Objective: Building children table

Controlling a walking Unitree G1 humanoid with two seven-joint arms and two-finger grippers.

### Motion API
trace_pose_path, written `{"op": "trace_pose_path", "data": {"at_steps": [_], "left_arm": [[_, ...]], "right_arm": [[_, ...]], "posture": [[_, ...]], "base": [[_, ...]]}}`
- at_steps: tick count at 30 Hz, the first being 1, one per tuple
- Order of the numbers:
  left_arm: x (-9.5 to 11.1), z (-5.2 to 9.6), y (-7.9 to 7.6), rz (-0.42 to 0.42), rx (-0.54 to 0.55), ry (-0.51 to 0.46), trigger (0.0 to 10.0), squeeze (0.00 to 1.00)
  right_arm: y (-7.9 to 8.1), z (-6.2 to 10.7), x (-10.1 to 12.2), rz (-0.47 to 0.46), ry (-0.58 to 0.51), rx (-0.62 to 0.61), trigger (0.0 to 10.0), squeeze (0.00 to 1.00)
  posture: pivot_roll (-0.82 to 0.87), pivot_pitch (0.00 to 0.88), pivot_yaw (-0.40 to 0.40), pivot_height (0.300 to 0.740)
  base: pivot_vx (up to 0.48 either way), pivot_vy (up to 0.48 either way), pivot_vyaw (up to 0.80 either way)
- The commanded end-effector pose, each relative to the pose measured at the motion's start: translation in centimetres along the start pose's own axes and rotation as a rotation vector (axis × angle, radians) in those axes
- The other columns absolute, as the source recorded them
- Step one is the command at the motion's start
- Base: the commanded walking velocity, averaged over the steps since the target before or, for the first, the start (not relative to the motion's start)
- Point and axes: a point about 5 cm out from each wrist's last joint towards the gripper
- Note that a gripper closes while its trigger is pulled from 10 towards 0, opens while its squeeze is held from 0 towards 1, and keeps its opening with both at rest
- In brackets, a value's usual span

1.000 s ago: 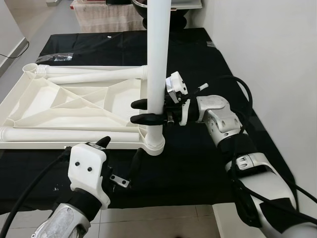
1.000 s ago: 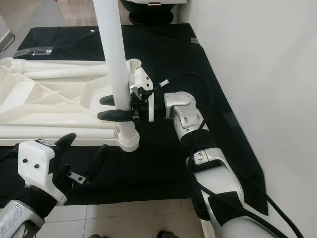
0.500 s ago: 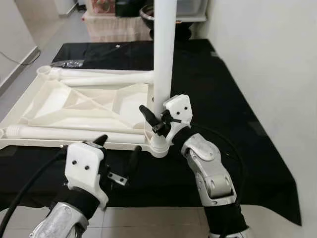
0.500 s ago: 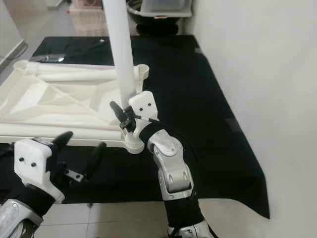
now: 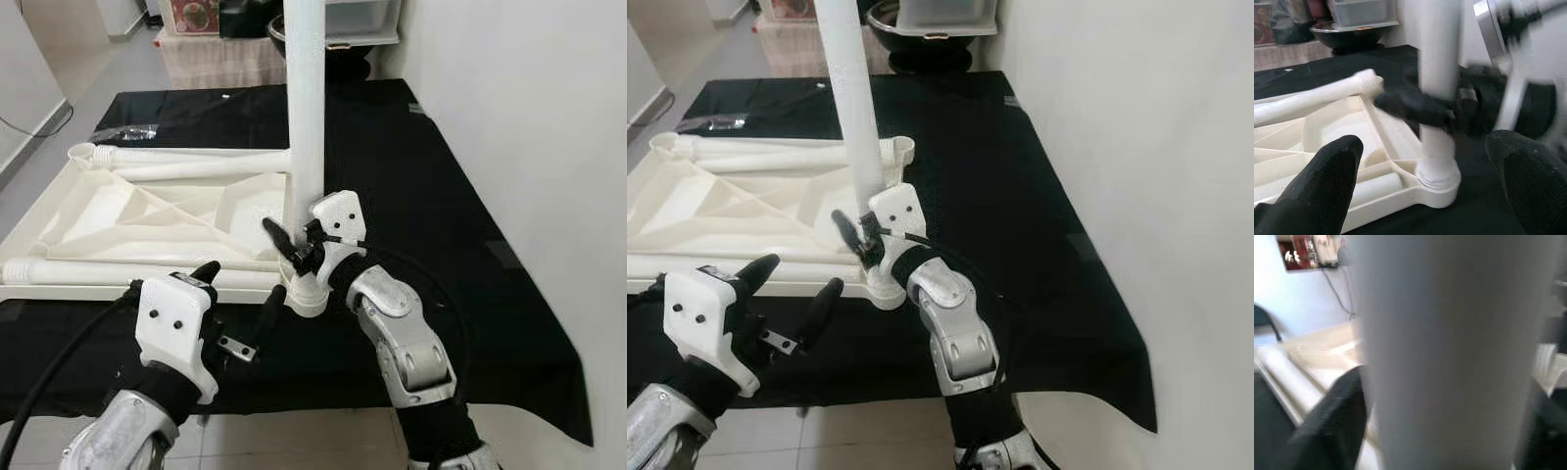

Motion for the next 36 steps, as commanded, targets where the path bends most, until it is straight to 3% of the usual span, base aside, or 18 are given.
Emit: {"op": "trace_pose_path", "data": {"at_steps": [1,3,5,6,7,8,10,22,23,24,36], "left_arm": [[-0.2,0.0,0.1,0.006,0.003,0.011,10.0,0.0],[-0.2,0.0,0.1,0.005,0.004,0.012,10.0,0.0],[-0.2,0.1,0.1,0.005,0.005,0.013,10.0,0.0],[-0.2,0.1,0.1,0.005,0.007,0.014,10.0,0.0],[-0.2,0.1,0.1,0.005,0.007,0.014,10.0,0.0],[-0.3,0.2,0.1,0.005,0.008,0.019,10.0,0.0],[-0.3,0.3,0.1,0.006,0.009,0.023,10.0,0.0],[-0.6,0.5,0.1,0.011,0.012,0.041,10.0,0.0],[-0.7,0.5,0.1,0.013,0.013,0.041,10.0,0.0],[-0.7,0.5,0.1,0.014,0.012,0.042,10.0,0.0],[-0.7,0.6,0.1,0.019,0.011,0.04,10.0,0.0]], "right_arm": [[-0.2,-0.9,1.6,0.002,-0.112,0.12,10.0,1.0],[-1.0,-1.2,2.2,0.041,-0.16,0.309,10.0,1.0],[-1.2,-1.2,2.2,0.055,-0.168,0.356,10.0,1.0],[-1.4,-1.2,2.2,0.072,-0.167,0.415,10.0,0.91],[-1.4,-1.2,2.2,0.072,-0.167,0.415,10.0,0.91],[-2.3,-1.6,2.1,0.102,-0.156,0.447,10.0,0.04],[-2.8,-1.8,2.1,0.095,-0.154,0.456,10.0,0.0],[-4.3,-2.7,2.2,0.043,-0.181,0.636,10.0,0.0],[-4.3,-2.8,2.1,0.036,-0.183,0.647,4.2,0.0],[-4.4,-2.9,2.1,0.026,-0.186,0.651,0.0,0.0],[-4.9,-2.8,1.9,0.013,-0.215,0.635,0.0,0.0]], "posture": [[0.17,0.134,0.008,0.74],[0.17,0.137,0.008,0.74],[0.17,0.137,0.008,0.74],[0.17,0.14,0.009,0.74],[0.17,0.14,0.009,0.74],[0.18,0.14,0.015,0.74],[0.18,0.144,0.023,0.74],[0.19,0.144,0.025,0.74],[0.19,0.143,0.026,0.74],[0.19,0.142,0.026,0.74],[0.18,0.137,0.024,0.74]], "base": [[0.0,0.0,0.0],[0.0,0.0,0.0],[0.0,0.0,0.0],[0.0,0.0,0.0],[0.0,0.0,0.0],[0.0,0.0,0.0],[0.0,0.0,0.0],[0.0,0.0,0.0],[0.0,0.0,0.0],[0.0,0.0,0.0],[0.0,0.0,0.0]]}}
Point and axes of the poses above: a point about 5 cm out from each wrist's last joint towards the gripper, its own z axis pointing back from the gripper into the wrist, its own x axis along the axis of the wrist's last joint, y = z × x, and after that the axes turned 15 degrees about z, right-handed
